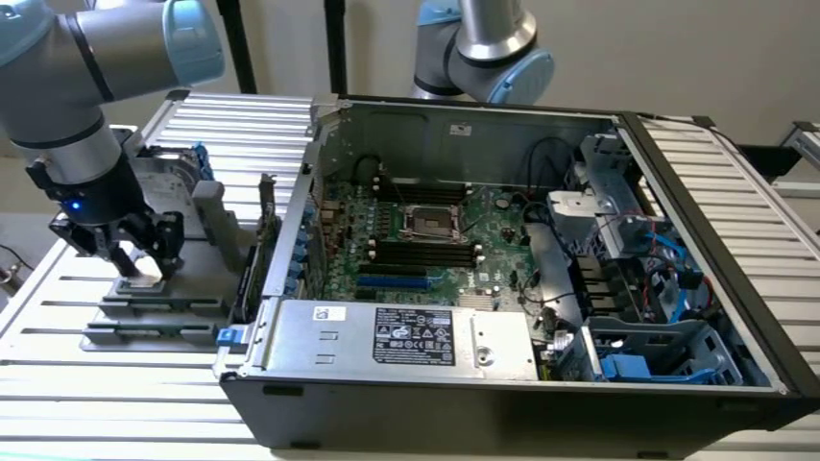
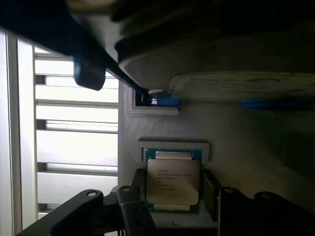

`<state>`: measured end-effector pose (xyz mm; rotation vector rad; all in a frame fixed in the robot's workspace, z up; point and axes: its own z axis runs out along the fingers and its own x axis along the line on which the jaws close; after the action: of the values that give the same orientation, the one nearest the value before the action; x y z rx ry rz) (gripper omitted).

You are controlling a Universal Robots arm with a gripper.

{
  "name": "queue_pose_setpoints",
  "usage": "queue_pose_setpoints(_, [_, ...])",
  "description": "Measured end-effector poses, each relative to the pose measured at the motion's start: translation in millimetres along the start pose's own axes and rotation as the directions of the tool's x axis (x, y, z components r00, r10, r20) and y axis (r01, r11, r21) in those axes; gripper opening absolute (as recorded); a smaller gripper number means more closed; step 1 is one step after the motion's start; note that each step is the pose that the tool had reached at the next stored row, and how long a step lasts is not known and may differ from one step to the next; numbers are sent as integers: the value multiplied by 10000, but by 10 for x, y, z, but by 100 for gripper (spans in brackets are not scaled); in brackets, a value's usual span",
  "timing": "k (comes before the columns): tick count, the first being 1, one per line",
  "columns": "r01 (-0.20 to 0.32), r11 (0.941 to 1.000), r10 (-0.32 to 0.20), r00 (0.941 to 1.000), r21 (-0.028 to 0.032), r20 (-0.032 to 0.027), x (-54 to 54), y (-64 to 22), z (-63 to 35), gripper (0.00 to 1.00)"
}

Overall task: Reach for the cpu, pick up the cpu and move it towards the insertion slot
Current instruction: 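Pick up the cpu and move it towards the insertion slot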

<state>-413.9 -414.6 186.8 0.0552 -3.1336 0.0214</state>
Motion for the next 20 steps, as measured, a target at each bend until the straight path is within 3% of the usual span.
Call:
queue_pose_setpoints(6, [1, 10000, -1, 10000, -1, 0, 0, 0, -15, 54])
queue_pose_setpoints(10, [1, 10000, -1, 10000, -1, -1, 1, -1, -77, 54])
queue_pose_setpoints(14, [1, 10000, -1, 10000, -1, -1, 2, -3, -201, 54])
queue_pose_setpoints(20, [1, 10000, -1, 10000, -2, 0, 1, -7, -475, 54])
